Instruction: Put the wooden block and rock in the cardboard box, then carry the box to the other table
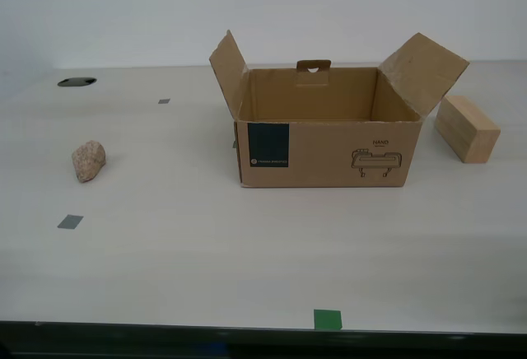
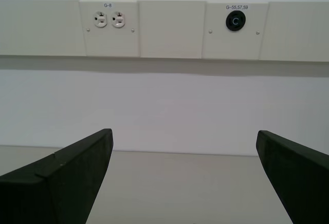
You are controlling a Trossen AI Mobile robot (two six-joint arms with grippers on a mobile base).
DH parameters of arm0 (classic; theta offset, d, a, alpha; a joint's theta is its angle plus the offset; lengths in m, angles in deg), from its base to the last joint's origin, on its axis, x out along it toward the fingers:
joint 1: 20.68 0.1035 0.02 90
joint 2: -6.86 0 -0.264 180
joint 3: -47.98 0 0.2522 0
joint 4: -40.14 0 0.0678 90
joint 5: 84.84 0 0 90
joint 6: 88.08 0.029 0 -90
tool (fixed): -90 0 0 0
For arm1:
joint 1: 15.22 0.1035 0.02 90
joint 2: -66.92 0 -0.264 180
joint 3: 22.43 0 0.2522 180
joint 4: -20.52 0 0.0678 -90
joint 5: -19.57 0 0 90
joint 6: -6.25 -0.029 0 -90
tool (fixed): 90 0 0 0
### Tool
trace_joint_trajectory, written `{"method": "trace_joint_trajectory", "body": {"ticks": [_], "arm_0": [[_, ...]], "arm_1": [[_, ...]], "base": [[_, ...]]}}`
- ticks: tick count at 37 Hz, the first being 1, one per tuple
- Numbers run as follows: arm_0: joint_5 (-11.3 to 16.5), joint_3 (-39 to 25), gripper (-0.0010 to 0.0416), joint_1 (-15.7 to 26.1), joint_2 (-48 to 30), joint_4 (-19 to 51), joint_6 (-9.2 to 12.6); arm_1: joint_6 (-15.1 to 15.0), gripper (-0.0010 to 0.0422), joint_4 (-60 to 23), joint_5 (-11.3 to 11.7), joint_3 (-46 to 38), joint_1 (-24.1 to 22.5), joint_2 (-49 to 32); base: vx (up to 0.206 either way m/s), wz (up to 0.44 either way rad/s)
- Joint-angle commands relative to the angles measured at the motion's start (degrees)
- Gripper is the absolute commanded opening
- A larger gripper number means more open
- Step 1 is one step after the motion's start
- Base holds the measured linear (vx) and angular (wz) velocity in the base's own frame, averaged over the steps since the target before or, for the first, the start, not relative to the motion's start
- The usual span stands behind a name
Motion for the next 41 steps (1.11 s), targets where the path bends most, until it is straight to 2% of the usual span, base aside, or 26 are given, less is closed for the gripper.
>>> {"method": "trace_joint_trajectory", "body": {"ticks": [1,8,15,26,31,35,39,41], "arm_0": [[0.0,0.0,0.0392,0.0,0.0,0.0,0.0],[0.0,0.0,0.0392,0.0,0.0,0.2,0.0],[0.0,0.0,0.0392,0.0,0.1,0.3,0.1],[0.0,0.0,0.0391,0.0,2.5,1.2,0.4],[0.0,-3.6,0.0389,0.0,3.1,10.5,0.3],[0.0,-8.0,0.039,0.0,3.1,18.9,0.3],[-0.1,-11.9,0.039,0.0,3.1,23.8,0.5],[-0.1,-14.0,0.0389,0.0,3.1,27.0,1.7]], "arm_1": [[0.0,0.0399,0.3,-0.1,0.0,0.0,0.0],[0.0,0.0394,-0.8,-0.2,0.0,0.0,0.0],[0.0,0.0397,-3.9,-3.3,0.0,0.0,0.0],[0.0,0.0398,-4.7,-3.5,0.0,0.0,0.1],[0.0,0.0398,-7.9,-3.5,-1.0,0.0,0.1],[0.0,0.0398,-15.3,-3.5,-4.4,0.0,0.1],[-0.2,0.0398,-23.8,-4.0,-8.9,0.0,0.1],[-0.2,0.0398,-28.1,-5.0,-11.1,0.0,0.0]], "base": [[0.0,0.0],[0.0,0.0],[0.0,0.0],[0.0,0.0],[0.0,0.0],[0.0,0.0],[0.0,0.0],[0.0,0.0]]}}
